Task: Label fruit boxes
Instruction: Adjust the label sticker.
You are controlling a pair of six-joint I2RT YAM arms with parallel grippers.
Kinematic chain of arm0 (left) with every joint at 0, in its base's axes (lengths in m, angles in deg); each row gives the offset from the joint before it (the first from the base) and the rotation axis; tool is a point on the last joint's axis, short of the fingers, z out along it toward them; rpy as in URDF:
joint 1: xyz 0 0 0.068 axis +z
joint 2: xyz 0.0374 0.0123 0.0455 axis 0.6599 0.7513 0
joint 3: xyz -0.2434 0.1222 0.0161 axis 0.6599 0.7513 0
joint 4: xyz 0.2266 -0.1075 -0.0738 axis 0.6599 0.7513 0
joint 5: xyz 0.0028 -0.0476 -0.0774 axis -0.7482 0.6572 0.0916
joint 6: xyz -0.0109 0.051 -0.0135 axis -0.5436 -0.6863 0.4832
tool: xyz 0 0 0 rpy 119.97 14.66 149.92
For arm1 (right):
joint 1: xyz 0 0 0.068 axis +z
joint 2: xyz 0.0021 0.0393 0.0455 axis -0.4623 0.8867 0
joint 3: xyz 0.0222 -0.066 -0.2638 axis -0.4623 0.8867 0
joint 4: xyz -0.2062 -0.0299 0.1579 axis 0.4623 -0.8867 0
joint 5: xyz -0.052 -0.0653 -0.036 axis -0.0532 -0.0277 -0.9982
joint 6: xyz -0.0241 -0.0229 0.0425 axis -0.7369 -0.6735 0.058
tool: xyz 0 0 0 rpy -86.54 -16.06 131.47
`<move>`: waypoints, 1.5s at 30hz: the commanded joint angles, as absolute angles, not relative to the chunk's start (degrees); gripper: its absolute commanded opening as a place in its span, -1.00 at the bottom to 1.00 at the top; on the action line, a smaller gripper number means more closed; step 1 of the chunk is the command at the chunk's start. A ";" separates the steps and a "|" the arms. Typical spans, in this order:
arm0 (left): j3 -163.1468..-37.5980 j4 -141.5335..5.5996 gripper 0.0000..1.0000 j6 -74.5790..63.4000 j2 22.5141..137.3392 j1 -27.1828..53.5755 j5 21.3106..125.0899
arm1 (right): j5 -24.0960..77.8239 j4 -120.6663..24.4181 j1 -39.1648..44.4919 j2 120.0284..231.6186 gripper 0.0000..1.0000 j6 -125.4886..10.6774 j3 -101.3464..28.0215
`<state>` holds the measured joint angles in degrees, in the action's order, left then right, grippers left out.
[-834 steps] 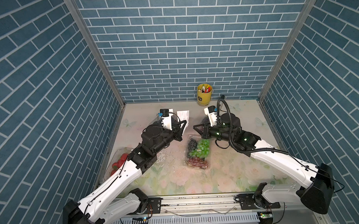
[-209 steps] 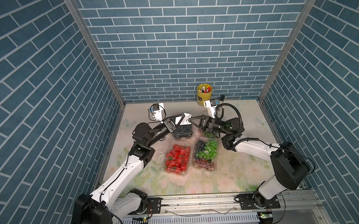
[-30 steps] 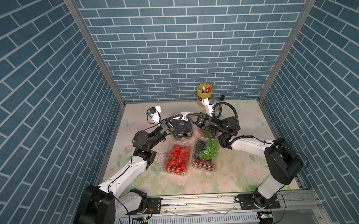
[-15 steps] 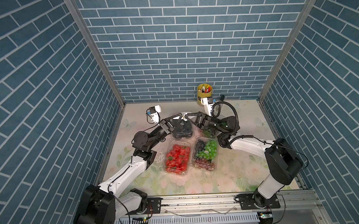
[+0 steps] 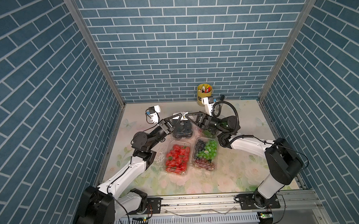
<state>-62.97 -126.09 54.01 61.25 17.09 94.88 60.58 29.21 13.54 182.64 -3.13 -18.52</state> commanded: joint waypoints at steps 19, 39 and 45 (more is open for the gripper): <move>-63.57 -131.19 -1.00 55.50 62.92 15.98 97.18 | 61.80 30.84 13.86 183.75 -1.00 -2.41 -20.25; -63.23 -132.45 -1.00 55.85 63.29 15.60 97.70 | 61.10 30.78 14.17 184.38 -1.00 -2.17 -20.43; -62.89 -132.46 -1.00 55.87 62.33 15.55 98.15 | 60.02 30.73 12.94 184.27 -1.00 -2.18 -19.11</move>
